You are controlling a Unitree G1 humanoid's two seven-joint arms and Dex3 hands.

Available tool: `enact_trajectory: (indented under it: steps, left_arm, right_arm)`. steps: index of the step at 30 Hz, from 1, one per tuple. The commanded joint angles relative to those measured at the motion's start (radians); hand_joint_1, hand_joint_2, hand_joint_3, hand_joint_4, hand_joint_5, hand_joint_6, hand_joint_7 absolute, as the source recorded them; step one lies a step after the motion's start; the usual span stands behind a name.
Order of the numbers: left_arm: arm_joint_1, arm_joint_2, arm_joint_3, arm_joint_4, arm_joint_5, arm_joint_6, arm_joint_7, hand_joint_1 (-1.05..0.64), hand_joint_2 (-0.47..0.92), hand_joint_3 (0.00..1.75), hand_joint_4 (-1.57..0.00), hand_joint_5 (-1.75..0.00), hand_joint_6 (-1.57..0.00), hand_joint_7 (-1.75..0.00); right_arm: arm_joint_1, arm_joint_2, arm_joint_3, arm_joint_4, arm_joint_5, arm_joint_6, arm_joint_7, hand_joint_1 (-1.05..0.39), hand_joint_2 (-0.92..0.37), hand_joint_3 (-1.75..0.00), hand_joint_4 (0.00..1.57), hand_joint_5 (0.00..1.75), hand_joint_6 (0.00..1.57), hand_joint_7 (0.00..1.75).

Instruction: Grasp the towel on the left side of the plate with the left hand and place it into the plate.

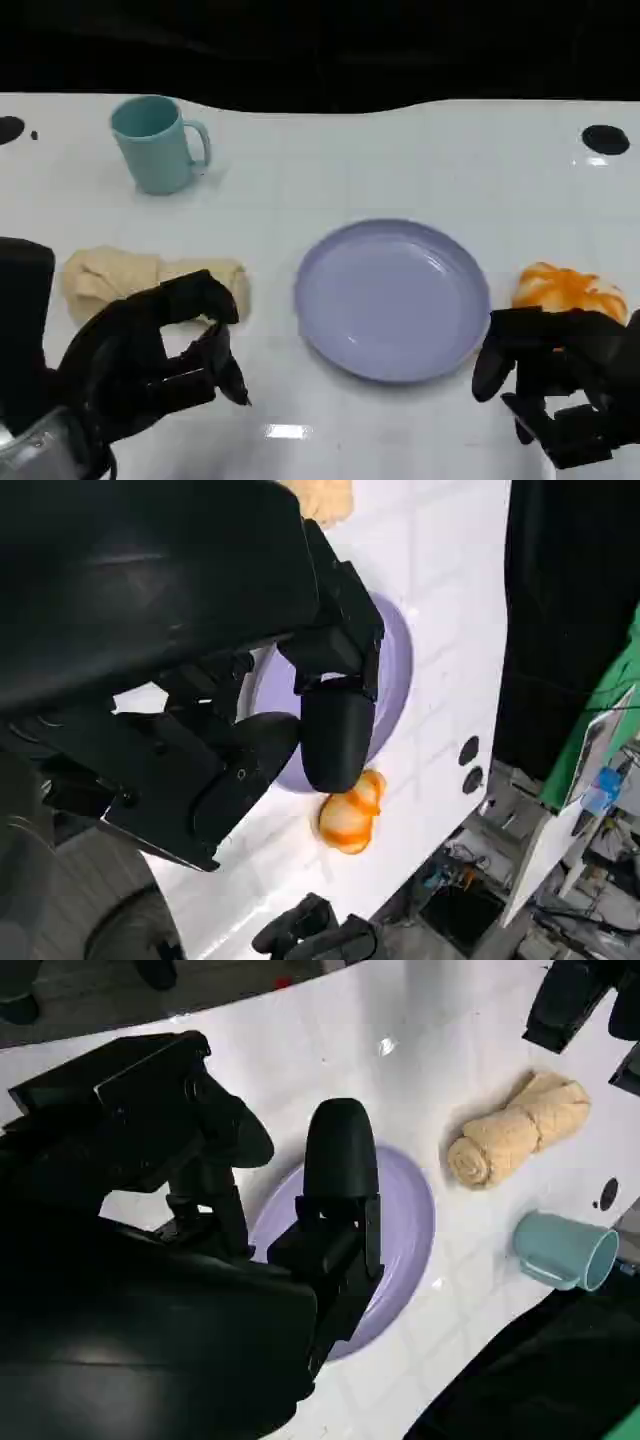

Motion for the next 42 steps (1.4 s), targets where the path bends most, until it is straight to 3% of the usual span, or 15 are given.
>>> enact_trajectory:
  steps: [1,21,25,31,34,38,42]
  left_arm:
    - [0.006,0.021,0.005,0.0,0.004,-0.016,-0.009,-0.15,0.56,1.24,-0.8,-1.75,-0.67,-1.72]
    - [0.006,0.03,0.003,0.005,0.011,-0.037,-0.011,-0.13,0.58,1.25,-0.78,-1.75,-0.68,-1.68]
    - [0.005,0.041,-0.006,-0.003,0.042,-0.05,0.004,-0.13,0.56,1.25,-0.77,-1.75,-0.71,-1.6]
    - [0.044,0.095,-0.102,-0.006,0.273,-0.318,-0.012,-0.08,0.52,1.24,-0.71,-1.68,-0.7,-1.36]
    - [0.055,0.171,-0.166,0.022,0.456,-0.535,-0.032,-0.17,0.57,1.01,-0.56,-1.33,-0.58,-0.93]
    - [0.045,0.255,-0.213,0.062,0.646,-0.705,-0.037,-0.32,0.86,0.3,-0.42,-0.96,-0.53,-0.45]
    - [0.018,0.336,-0.241,0.076,0.815,-0.782,-0.043,-0.44,0.92,0.08,-0.25,-0.71,-0.43,-0.16]
  right_arm:
    - [-0.002,-0.019,-0.007,-0.005,-0.003,-0.001,0.002,0.04,-0.58,-1.08,0.69,1.69,0.69,1.45]
    - [-0.002,-0.016,-0.014,-0.003,0.007,-0.005,0.003,0.03,-0.58,-1.08,0.69,1.69,0.69,1.46]
    - [-0.003,-0.012,-0.011,-0.007,0.004,0.001,-0.002,0.03,-0.58,-1.08,0.69,1.69,0.69,1.46]
    - [-0.004,-0.003,-0.001,0.001,0.004,-0.013,-0.004,0.04,-0.58,-1.08,0.69,1.69,0.69,1.48]
    - [-0.004,0.002,0.002,-0.003,0.005,-0.009,-0.009,0.05,-0.58,-1.08,0.69,1.69,0.69,1.47]
    - [-0.008,0.004,0.002,-0.007,0.004,0.006,-0.01,0.03,-0.59,-1.07,0.68,1.69,0.69,1.47]
    - [-0.01,0.004,0.004,-0.008,0.004,0.006,-0.009,0.03,-0.6,-1.06,0.68,1.7,0.68,1.46]
